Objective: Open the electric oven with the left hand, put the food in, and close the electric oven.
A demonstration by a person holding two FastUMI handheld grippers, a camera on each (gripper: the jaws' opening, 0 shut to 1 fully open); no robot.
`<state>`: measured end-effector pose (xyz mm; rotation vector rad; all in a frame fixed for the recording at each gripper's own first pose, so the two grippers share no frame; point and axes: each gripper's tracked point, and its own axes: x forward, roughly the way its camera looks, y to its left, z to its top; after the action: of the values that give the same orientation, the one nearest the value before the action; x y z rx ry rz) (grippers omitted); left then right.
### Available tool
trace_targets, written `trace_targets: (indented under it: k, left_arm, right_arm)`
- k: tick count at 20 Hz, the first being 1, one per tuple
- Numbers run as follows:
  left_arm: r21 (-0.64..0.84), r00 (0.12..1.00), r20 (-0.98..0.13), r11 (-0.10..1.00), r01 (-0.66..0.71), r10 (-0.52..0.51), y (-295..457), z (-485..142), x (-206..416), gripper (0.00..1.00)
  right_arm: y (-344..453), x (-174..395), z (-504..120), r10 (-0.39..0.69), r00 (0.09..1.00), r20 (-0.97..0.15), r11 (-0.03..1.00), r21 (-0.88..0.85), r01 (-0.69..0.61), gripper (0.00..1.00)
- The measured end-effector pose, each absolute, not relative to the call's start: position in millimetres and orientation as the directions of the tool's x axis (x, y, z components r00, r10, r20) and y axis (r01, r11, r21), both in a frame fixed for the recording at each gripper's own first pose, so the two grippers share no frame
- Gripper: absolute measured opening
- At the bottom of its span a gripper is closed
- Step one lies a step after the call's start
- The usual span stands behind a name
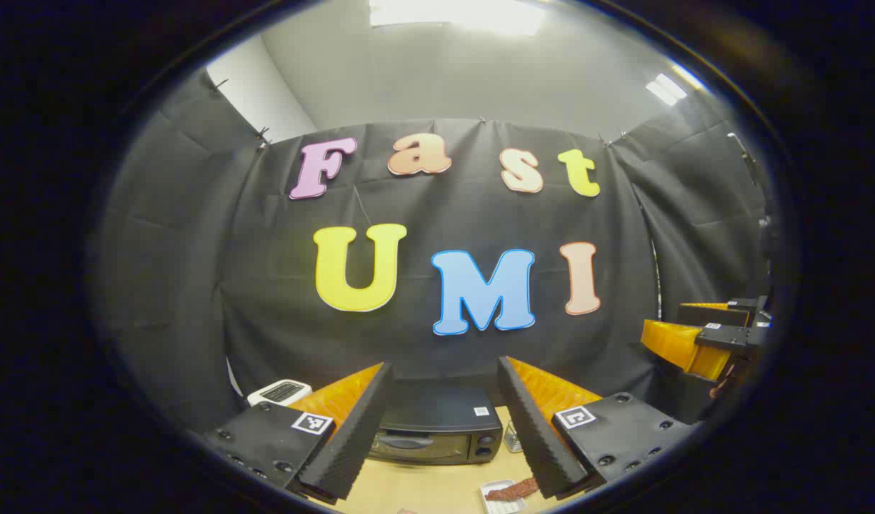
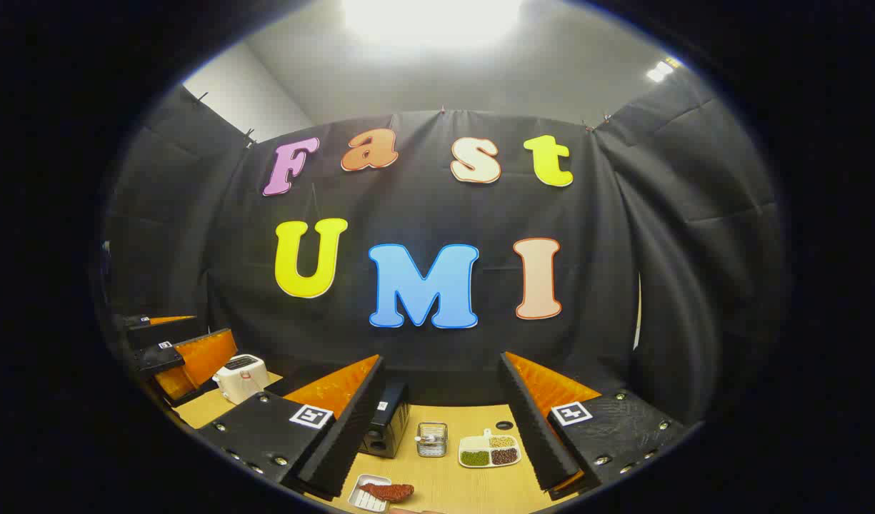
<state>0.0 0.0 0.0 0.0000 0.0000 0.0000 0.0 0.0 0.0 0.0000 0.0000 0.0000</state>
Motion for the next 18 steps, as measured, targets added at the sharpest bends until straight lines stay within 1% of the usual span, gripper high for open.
trace_targets:
  k: [3, 7, 8, 10, 12, 14, 15, 16, 18]
  left_arm:
    - [-0.016, 1.0, -0.008, 1.0, -0.002, 0.002, -4, -3, 9, 0.97]
    - [0.001, 0.999, 0.014, 0.999, 0.033, -0.034, -5, 1, 23, 0.97]
    - [-0.001, 0.999, 0.004, 0.999, 0.044, -0.044, -4, -3, 27, 1.0]
    - [-0.028, 0.998, 0.024, 0.998, 0.056, -0.055, 1, 3, 30, 1.0]
    - [-0.029, 0.997, 0.035, 0.997, 0.068, -0.067, 7, 4, 35, 0.92]
    - [-0.018, 0.996, 0.038, 0.997, 0.078, -0.078, 14, 2, 41, 0.95]
    - [-0.02, 0.996, 0.034, 0.997, 0.077, -0.077, 18, 0, 42, 0.97]
    - [-0.025, 0.997, 0.025, 0.997, 0.076, -0.076, 22, -2, 45, 0.98]
    - [-0.033, 0.997, 0.027, 0.997, 0.074, -0.073, 29, -3, 47, 1.0]
  right_arm:
    - [-6, 10, -7, 0.01, 1.0, -0.001, 1.0, 0.007, -0.01, 0.95]
    - [-16, 21, -21, -0.039, 0.999, -0.029, 0.999, 0.014, 0.039, 0.96]
    - [-13, 22, -24, -0.045, 0.998, -0.039, 0.999, 0.017, 0.046, 0.96]
    - [-6, 26, -23, -0.043, 0.998, -0.04, 0.999, 0.01, 0.043, 0.96]
    - [1, 29, -19, -0.049, 0.998, -0.033, 0.999, 0.006, 0.049, 0.96]
    - [10, 31, -13, -0.053, 0.998, -0.02, 0.999, 0.005, 0.053, 0.96]
    - [14, 33, -12, -0.055, 0.998, -0.016, 0.999, -0.002, 0.055, 0.92]
    - [19, 34, -12, -0.053, 0.998, -0.017, 0.999, -0.008, 0.053, 0.96]
    - [29, 34, -12, -0.041, 0.999, -0.018, 0.999, -0.009, 0.041, 0.96]
